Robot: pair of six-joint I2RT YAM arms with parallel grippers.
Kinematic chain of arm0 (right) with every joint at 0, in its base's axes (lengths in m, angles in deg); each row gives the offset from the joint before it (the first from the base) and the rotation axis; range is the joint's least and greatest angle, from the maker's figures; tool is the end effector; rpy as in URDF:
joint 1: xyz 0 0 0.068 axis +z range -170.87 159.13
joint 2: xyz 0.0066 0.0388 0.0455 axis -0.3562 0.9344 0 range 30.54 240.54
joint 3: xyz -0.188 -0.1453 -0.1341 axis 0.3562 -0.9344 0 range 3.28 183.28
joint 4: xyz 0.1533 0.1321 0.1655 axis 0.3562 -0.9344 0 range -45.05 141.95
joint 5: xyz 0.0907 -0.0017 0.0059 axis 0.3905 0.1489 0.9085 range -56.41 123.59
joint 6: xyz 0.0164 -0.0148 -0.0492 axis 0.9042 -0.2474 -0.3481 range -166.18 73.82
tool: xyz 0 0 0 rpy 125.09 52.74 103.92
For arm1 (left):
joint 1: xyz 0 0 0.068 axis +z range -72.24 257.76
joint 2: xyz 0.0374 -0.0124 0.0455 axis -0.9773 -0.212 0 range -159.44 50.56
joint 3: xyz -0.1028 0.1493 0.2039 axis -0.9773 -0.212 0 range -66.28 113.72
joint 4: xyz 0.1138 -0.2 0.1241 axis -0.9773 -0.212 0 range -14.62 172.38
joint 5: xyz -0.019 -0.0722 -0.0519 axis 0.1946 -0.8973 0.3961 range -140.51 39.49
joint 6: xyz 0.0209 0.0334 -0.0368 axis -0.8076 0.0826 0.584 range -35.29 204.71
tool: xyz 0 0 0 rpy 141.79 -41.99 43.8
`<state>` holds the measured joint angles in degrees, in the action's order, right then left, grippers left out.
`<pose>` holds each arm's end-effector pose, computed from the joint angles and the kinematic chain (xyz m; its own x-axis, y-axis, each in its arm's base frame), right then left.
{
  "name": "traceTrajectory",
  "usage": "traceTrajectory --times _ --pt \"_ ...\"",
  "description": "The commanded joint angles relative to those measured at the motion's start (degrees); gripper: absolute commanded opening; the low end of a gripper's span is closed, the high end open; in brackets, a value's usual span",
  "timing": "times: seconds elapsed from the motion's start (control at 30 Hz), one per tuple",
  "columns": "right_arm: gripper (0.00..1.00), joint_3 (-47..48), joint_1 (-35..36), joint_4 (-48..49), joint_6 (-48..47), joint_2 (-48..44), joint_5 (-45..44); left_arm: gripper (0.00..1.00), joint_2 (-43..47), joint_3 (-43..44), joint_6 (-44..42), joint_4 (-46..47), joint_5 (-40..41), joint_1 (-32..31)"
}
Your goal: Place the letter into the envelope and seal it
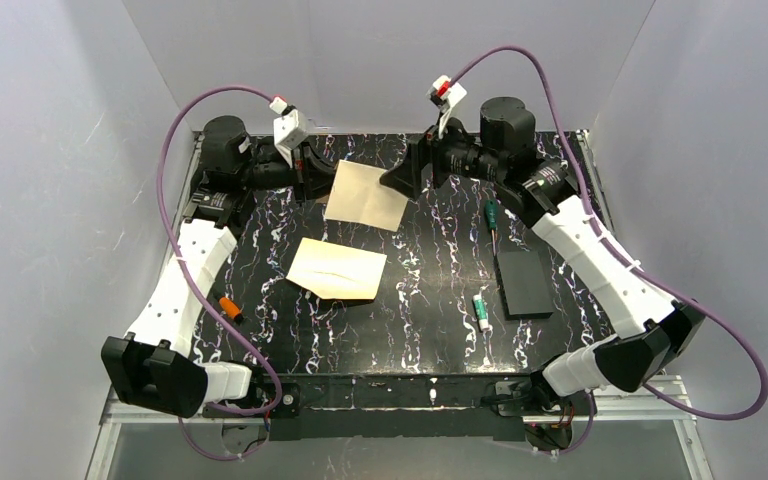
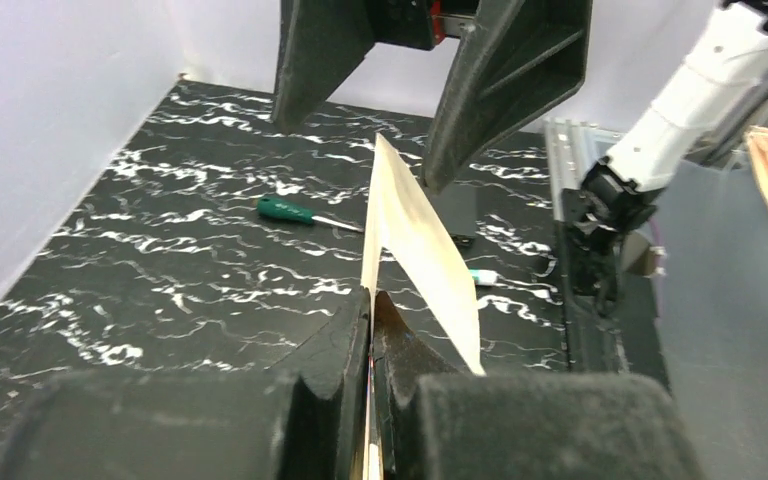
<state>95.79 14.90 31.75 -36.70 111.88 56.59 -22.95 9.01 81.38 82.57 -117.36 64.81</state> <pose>0.2470 0.1951 0.4640 -0.2659 -0.0048 -0.9640 -0.8186 0.5292 0.2232 0.2618 -0.0937 0.4373 0.0905 0.0026 -0.9959 0.9801 0.1773 0.0895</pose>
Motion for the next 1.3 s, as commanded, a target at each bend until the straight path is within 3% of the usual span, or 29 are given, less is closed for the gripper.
traceTrajectory --times 0.0,0.07,0.3,0.57,0.7,0.73,0.8,0.9,1.07,1.2,1.27 --pt "0.98 0.45 0.27 0.42 -6.30 -3.08 12.61 0.00 1.49 0.46 5.85 1.70 -8.79 -0.06" --pt "0.94 0.52 0.27 -0.23 -6.45 -2.75 16.00 0.00 1.53 0.55 7.30 1.96 -11.70 -0.11" --pt "0.54 5.19 3.28 -8.12 -8.58 1.29 22.08 0.00 1.64 0.72 9.84 2.55 -19.47 -0.10" --pt "0.32 5.92 4.40 -14.16 -10.53 1.33 24.27 0.00 1.40 0.71 8.90 2.63 -21.17 -0.15" --pt "0.12 5.89 4.40 -13.96 -10.52 0.57 24.80 0.00 0.75 1.22 9.42 2.70 -21.76 -0.14" --pt "0.04 5.61 4.40 -12.76 -9.95 0.29 24.84 0.03 0.68 1.30 9.71 2.76 -21.42 -0.10" --pt "0.01 4.14 4.40 -8.46 -6.86 -0.80 23.64 0.36 0.85 1.19 10.79 2.89 -19.76 -0.06" --pt "0.01 -0.61 4.40 2.38 -1.29 -4.12 17.60 0.60 1.66 0.94 10.96 2.45 -16.62 0.50" --pt "0.01 -6.85 4.40 14.74 4.17 -8.99 4.46 0.82 3.58 0.46 6.52 -2.21 -10.10 4.28" --pt "0.01 -8.75 4.40 17.30 4.96 -10.78 -6.99 0.88 4.93 -0.20 7.43 -1.87 -5.64 7.48" --pt "0.01 -9.96 4.40 20.66 6.94 -11.62 -11.82 0.89 5.54 -0.94 12.27 0.92 -1.68 8.14"
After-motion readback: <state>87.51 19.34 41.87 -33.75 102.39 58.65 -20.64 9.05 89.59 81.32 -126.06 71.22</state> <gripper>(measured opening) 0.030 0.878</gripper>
